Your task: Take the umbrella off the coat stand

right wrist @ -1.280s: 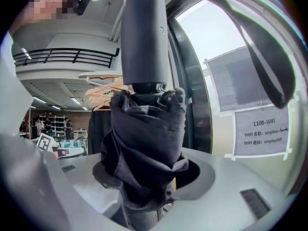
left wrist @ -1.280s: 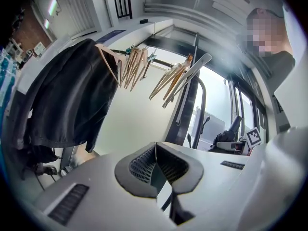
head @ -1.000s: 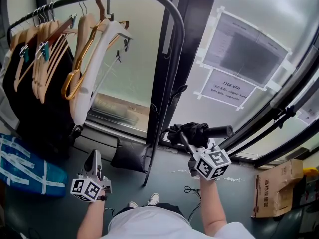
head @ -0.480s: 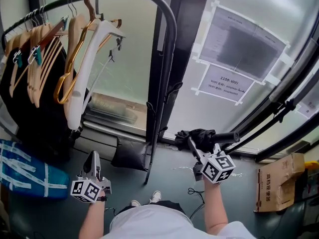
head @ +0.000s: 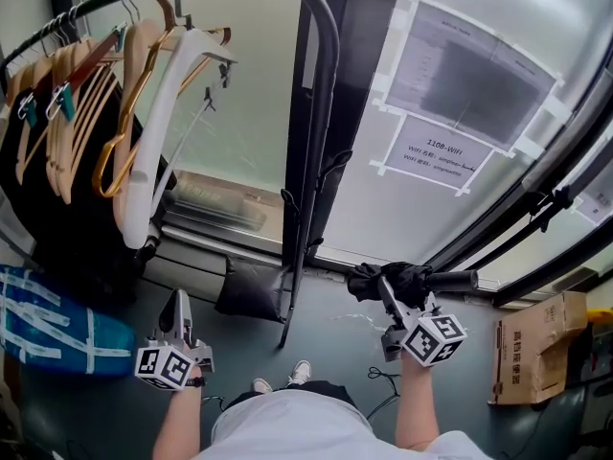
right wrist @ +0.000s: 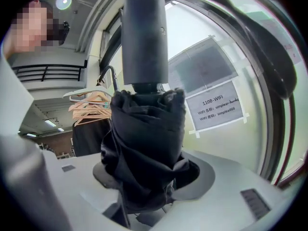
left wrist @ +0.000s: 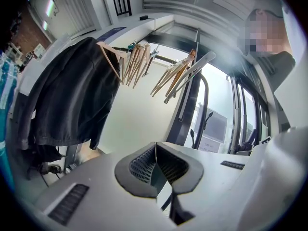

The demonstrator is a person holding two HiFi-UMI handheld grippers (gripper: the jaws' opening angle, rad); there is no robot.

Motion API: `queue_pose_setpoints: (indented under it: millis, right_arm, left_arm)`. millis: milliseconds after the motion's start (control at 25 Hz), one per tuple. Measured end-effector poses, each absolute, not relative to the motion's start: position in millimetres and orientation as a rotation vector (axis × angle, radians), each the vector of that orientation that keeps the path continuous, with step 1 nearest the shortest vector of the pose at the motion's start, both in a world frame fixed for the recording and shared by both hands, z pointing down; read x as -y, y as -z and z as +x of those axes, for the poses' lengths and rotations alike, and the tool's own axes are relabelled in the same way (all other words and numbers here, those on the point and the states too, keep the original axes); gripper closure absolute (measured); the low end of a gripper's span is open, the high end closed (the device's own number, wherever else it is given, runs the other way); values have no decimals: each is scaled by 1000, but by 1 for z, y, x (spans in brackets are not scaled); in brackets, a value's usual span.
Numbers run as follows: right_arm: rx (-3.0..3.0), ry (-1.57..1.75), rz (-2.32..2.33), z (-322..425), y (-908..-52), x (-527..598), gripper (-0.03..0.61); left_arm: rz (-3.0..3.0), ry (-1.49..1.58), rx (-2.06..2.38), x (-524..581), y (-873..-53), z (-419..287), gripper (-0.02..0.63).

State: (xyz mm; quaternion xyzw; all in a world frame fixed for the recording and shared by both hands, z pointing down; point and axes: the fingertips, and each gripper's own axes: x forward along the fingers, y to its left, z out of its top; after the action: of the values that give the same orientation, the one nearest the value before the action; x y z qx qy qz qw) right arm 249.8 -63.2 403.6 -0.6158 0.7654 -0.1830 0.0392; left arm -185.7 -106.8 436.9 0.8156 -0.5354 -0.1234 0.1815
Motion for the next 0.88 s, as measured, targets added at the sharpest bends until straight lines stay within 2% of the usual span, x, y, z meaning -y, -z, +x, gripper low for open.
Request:
queue_pose_setpoints:
  millis: [880]
  right_arm:
    - [-2242, 643, -1879, 278, -417, 51, 328]
  left_arm:
    - [2260, 318, 1581, 97, -442, -196, 589]
